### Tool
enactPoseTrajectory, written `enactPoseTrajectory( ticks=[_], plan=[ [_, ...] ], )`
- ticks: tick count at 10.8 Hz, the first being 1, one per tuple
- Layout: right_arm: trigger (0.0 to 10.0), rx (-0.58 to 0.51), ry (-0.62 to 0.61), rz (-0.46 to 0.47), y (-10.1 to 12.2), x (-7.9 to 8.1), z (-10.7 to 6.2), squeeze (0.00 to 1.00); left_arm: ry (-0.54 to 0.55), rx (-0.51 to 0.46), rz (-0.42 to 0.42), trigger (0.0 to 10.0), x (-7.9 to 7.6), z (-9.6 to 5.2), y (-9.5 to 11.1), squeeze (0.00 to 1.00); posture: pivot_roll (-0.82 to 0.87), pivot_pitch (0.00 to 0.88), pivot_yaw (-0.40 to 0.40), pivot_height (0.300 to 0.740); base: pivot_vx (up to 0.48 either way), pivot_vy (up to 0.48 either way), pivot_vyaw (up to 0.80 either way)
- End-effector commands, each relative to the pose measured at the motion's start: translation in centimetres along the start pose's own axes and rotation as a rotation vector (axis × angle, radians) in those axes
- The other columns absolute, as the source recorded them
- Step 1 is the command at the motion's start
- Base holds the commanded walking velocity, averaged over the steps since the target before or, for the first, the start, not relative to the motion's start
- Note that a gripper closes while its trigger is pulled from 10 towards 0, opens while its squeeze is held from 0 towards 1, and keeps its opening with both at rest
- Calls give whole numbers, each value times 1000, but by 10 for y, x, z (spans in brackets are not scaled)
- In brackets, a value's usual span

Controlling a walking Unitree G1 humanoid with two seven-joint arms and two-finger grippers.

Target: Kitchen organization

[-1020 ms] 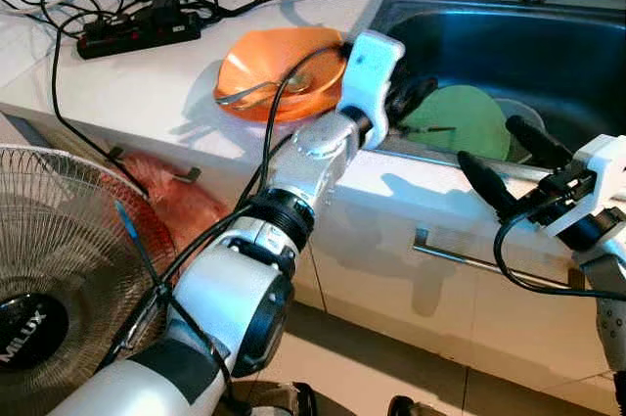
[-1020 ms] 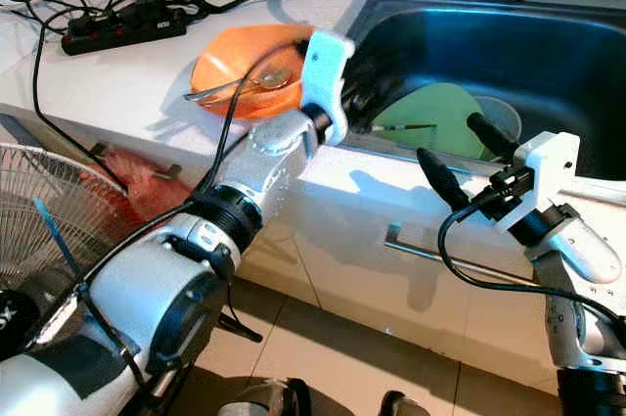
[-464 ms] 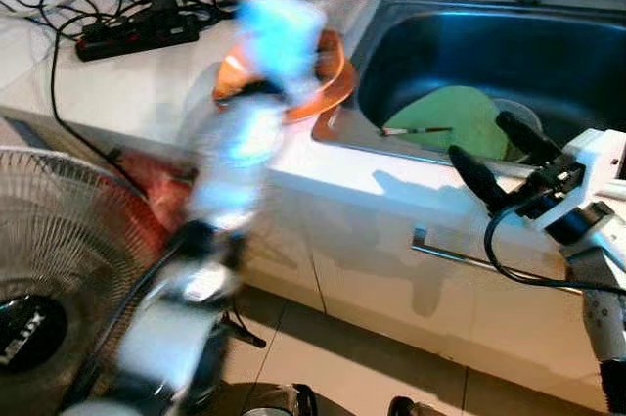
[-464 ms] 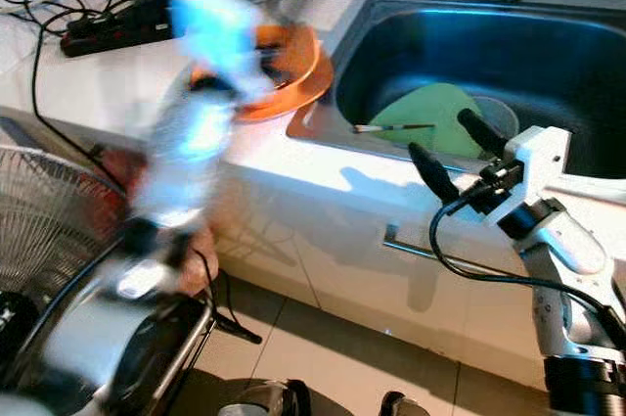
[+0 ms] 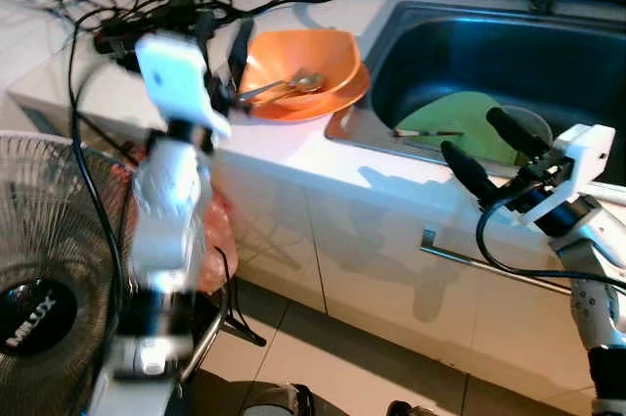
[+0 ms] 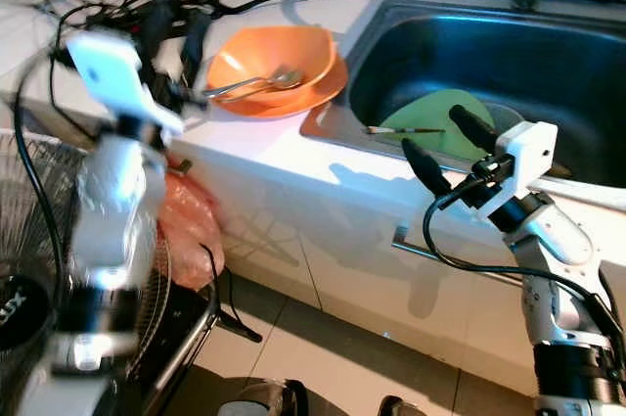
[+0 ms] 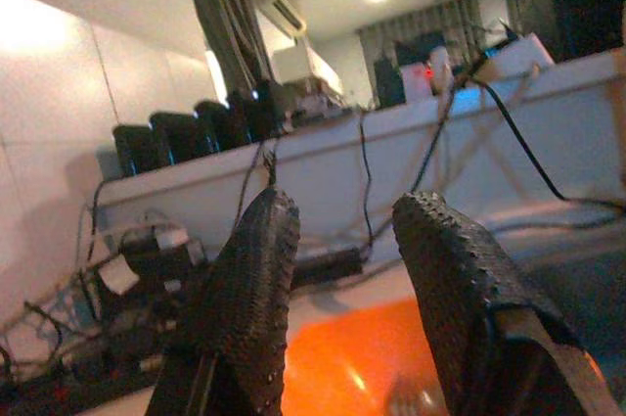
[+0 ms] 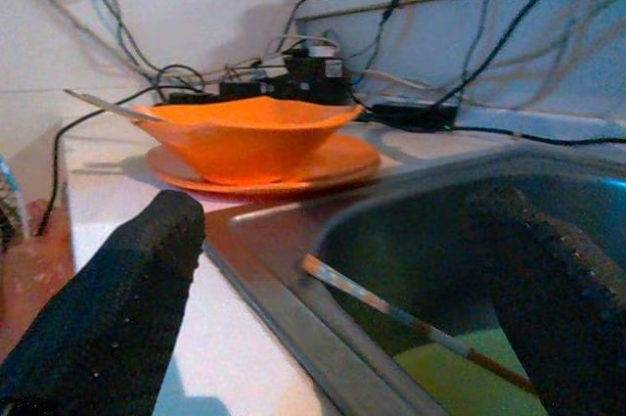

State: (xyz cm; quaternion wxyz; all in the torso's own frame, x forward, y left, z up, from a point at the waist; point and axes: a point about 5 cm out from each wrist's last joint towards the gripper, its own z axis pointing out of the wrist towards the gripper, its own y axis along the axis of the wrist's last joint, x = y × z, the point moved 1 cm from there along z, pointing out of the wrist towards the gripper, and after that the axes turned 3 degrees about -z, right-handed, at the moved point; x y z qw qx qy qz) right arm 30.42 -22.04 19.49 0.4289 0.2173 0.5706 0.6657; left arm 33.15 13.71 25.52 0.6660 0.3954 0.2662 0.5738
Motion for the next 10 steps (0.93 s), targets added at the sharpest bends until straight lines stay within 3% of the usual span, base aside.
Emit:
enactPoseTrajectory(
  ticks=[1,2,4,10],
  plan=[
    [10000,-16,22,-5,1,3,4,0,-4,29,-5,10000,-6,-7,-3,0,89,98,98,740,0,0,0],
    [10000,-22,29,-4,1,3,7,0,-3,89,-34,10000,-16,-17,-17,0,88,99,93,740,0,0,0],
    [10000,-24,30,-5,1,3,6,0,6,143,-26,10000,-16,-24,-29,0,83,100,94,740,0,0,0],
    [10000,-26,26,-1,1,6,3,0,-55,250,-3,10000,-4,-22,-54,0,65,117,103,740,0,0,0]
  ],
)
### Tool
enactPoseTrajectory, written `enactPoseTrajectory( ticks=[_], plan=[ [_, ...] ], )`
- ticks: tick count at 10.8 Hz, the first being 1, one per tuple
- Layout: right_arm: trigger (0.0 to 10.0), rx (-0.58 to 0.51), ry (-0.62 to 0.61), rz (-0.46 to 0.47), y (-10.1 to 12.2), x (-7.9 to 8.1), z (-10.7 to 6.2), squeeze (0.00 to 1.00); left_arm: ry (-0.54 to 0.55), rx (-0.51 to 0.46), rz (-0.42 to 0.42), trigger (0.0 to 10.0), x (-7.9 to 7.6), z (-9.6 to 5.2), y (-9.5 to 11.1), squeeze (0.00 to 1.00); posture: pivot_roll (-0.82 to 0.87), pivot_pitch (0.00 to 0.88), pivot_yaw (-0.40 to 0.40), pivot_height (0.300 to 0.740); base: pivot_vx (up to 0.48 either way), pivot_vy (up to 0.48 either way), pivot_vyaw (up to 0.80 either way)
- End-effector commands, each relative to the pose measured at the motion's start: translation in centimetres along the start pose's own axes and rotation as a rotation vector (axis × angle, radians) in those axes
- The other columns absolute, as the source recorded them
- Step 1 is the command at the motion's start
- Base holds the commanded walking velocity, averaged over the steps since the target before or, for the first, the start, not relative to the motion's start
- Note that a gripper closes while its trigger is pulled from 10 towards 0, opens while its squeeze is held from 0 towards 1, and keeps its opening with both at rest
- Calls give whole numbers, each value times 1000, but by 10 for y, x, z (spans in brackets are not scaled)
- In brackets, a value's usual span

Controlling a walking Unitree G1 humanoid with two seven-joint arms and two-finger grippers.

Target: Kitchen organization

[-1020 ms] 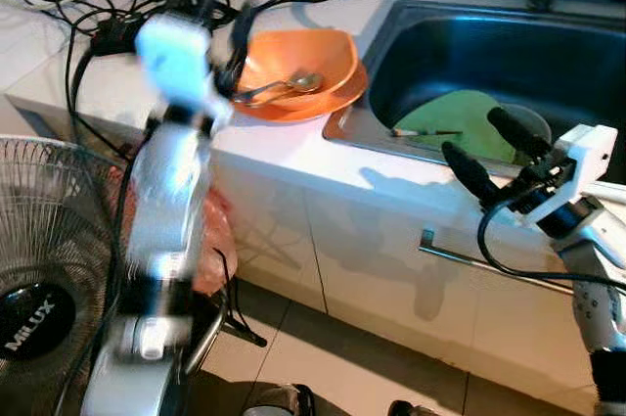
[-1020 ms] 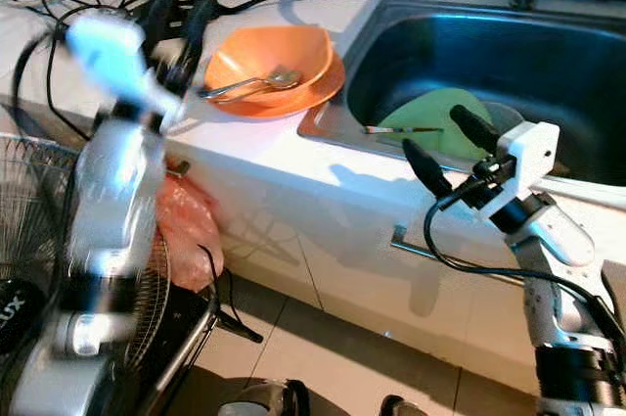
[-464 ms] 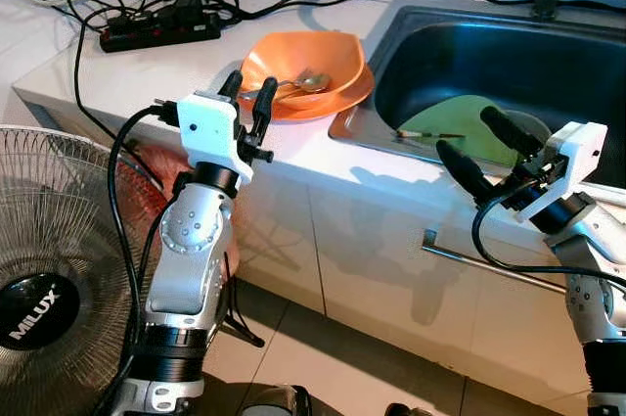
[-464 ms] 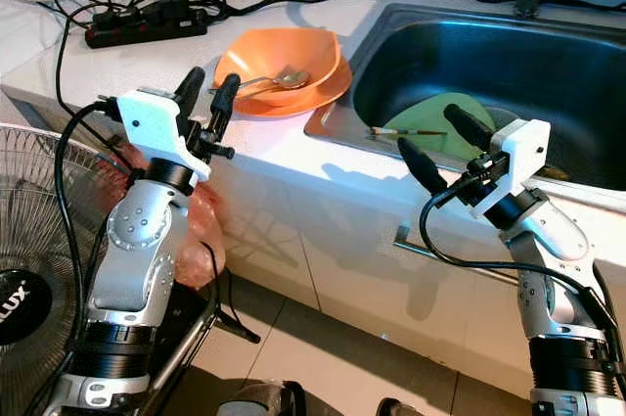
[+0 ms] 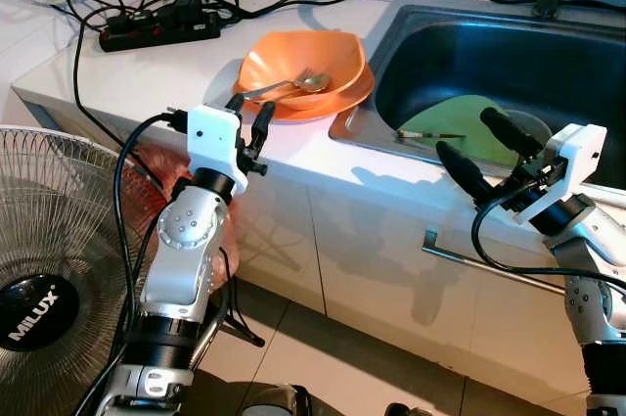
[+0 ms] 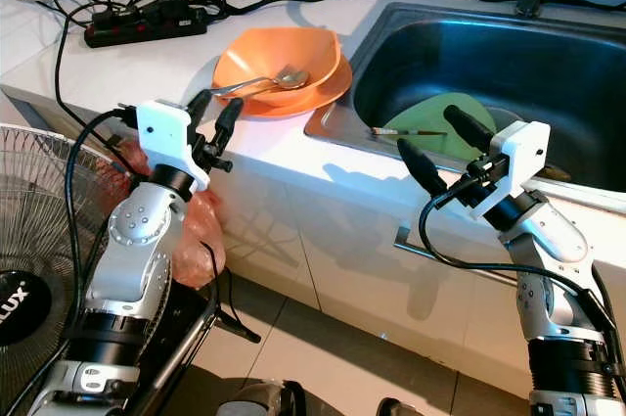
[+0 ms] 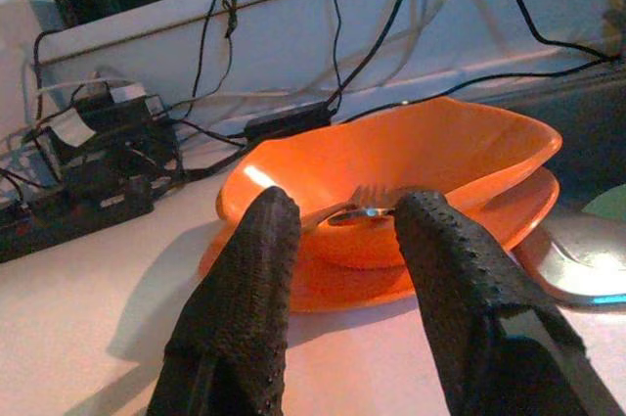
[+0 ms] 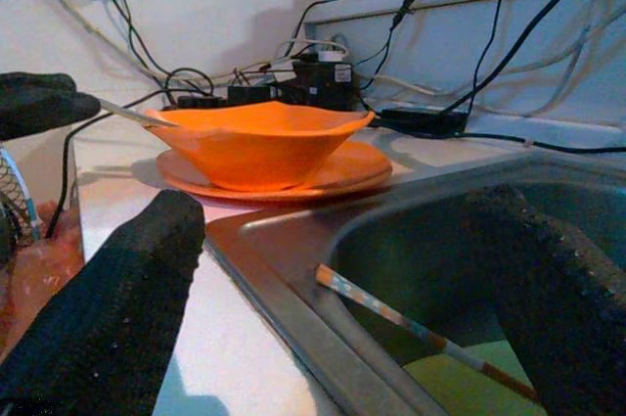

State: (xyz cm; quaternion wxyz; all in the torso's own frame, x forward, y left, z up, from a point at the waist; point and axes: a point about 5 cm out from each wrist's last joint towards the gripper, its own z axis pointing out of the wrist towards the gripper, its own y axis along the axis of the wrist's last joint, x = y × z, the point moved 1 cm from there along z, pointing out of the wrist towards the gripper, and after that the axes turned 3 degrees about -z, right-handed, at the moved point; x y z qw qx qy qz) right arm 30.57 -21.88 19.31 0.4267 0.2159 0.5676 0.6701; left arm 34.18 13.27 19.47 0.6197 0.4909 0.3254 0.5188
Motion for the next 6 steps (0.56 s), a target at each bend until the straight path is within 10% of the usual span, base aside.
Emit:
enactPoseTrajectory(
  ticks=[1,6],
  plan=[
    [10000,-17,21,-6,3,5,1,0,-5,-13,11,10000,3,3,4,0,64,117,104,740,0,0,0],
    [10000,-18,17,-4,3,6,1,0,-14,-3,-9,10000,0,11,-1,0,55,116,104,740,0,0,0]
  ],
)
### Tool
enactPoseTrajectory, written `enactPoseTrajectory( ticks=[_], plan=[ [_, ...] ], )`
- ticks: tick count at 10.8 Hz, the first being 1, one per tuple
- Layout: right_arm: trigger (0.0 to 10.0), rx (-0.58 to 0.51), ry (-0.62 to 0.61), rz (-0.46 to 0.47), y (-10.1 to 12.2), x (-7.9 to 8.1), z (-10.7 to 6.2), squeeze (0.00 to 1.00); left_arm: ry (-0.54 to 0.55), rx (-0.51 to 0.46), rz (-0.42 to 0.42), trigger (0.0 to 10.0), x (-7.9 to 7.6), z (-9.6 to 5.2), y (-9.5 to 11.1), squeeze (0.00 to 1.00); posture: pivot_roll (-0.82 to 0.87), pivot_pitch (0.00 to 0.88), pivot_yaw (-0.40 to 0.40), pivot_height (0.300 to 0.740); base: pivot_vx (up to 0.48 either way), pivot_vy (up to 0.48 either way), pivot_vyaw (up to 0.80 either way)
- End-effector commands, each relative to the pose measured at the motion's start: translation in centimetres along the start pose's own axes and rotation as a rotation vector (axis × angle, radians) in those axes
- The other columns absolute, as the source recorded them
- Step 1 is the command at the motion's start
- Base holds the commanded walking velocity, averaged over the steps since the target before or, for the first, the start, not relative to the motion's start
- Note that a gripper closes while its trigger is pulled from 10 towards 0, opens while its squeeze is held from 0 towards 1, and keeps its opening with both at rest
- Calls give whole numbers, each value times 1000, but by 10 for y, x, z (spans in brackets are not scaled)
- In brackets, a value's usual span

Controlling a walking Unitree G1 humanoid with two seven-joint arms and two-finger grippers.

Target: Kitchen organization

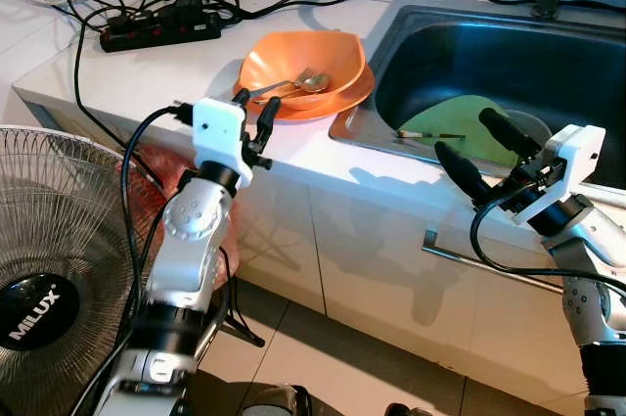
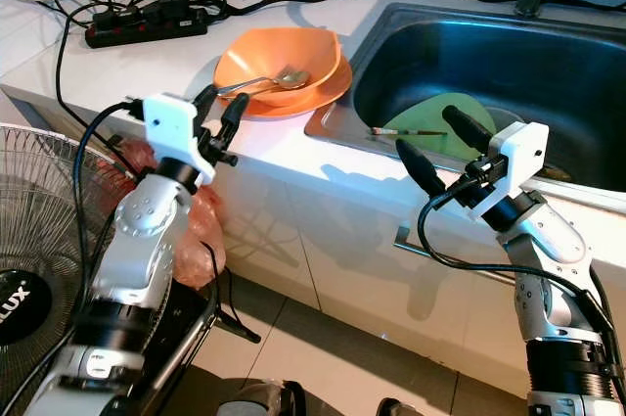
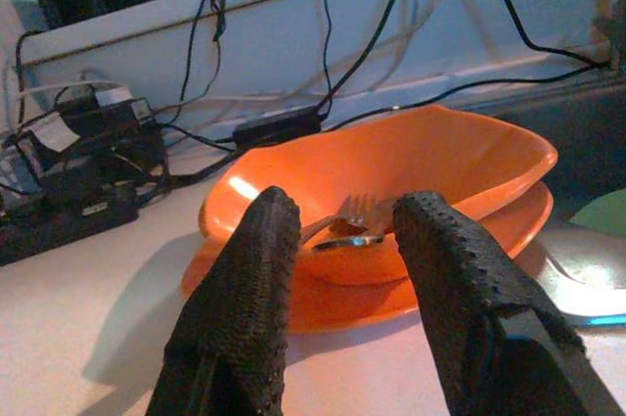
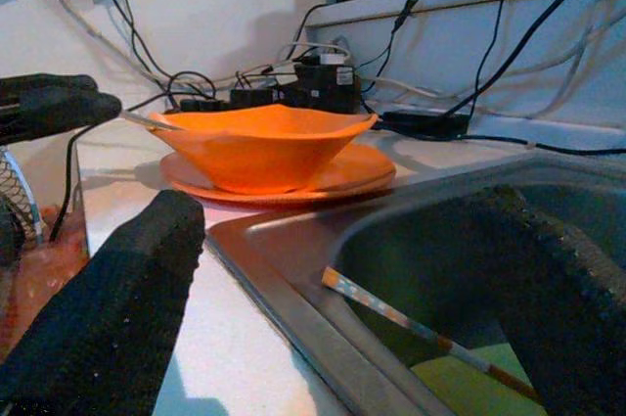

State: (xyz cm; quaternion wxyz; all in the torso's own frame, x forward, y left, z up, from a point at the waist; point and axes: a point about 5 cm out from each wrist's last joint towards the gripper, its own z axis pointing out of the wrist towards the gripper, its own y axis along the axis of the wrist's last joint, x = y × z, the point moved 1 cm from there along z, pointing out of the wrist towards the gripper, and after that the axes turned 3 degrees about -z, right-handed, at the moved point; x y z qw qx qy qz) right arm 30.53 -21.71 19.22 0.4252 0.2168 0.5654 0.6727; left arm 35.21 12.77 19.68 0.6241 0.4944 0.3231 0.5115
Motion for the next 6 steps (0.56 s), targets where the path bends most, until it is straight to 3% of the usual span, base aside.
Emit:
enactPoseTrajectory(
  ticks=[1,6],
  plan=[
    [10000,-13,17,-10,3,5,1,0,7,-2,-3,10000,3,1,-1,0,54,117,106,740,0,0,0],
    [10000,-14,15,-14,4,4,1,0,7,4,0,10000,1,10,-4,0,44,112,105,740,0,0,0]
  ],
)
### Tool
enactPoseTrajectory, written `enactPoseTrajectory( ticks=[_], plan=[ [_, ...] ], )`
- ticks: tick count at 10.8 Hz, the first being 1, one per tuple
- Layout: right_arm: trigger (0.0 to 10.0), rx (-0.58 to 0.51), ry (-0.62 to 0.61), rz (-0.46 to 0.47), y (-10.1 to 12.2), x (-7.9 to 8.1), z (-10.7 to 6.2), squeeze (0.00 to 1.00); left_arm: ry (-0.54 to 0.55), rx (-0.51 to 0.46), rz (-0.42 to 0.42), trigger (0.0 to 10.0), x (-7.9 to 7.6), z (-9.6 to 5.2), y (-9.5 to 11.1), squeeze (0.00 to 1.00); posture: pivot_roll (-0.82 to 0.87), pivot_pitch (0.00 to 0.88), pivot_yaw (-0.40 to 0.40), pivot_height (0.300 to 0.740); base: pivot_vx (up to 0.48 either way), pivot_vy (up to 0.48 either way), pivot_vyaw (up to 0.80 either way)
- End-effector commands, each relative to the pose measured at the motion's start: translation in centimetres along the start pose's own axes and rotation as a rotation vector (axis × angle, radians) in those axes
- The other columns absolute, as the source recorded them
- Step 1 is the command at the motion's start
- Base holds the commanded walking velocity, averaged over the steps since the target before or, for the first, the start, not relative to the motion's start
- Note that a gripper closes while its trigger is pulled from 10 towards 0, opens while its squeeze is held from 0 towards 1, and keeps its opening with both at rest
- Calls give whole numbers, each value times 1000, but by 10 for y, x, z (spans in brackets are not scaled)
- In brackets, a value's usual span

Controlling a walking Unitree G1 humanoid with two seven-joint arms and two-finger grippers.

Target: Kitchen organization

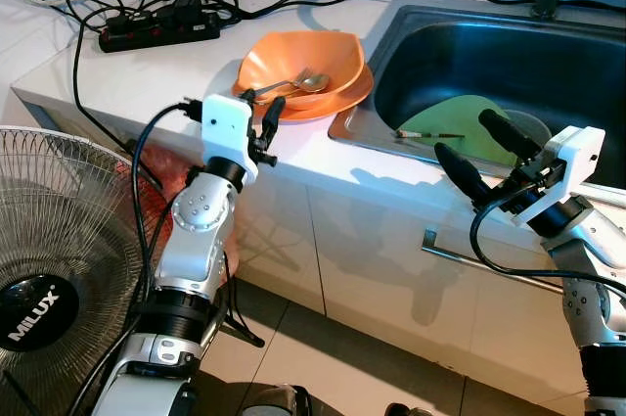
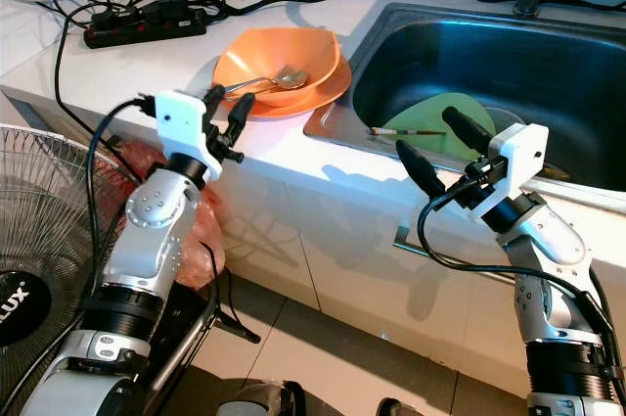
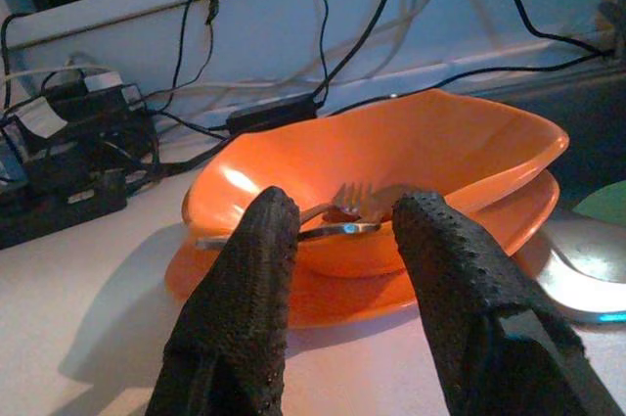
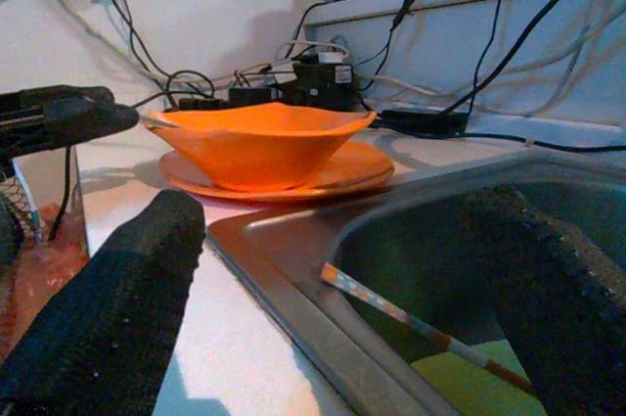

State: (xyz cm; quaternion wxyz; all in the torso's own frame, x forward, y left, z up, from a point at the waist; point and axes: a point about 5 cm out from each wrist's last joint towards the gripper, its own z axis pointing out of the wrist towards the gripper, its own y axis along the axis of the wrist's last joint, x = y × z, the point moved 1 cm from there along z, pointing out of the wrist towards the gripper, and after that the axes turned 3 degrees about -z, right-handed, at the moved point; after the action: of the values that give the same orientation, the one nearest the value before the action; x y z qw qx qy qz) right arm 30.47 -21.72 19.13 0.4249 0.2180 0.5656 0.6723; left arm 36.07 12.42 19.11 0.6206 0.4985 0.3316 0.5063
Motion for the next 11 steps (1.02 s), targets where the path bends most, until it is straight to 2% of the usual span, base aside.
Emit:
enactPoseTrajectory(
  ticks=[1,9,11],
  plan=[
    [10000,-16,14,-16,5,4,1,0,4,-15,9,0,1,3,4,0,44,112,105,740,0,0,0],
    [10000,-12,13,-15,4,4,1,0,8,-39,4,0,0,6,7,0,41,114,100,740,0,0,0],
    [10000,-13,15,-15,4,3,2,0,-5,-112,-3,0,-2,10,24,0,45,112,97,740,0,0,0]
  ],
)
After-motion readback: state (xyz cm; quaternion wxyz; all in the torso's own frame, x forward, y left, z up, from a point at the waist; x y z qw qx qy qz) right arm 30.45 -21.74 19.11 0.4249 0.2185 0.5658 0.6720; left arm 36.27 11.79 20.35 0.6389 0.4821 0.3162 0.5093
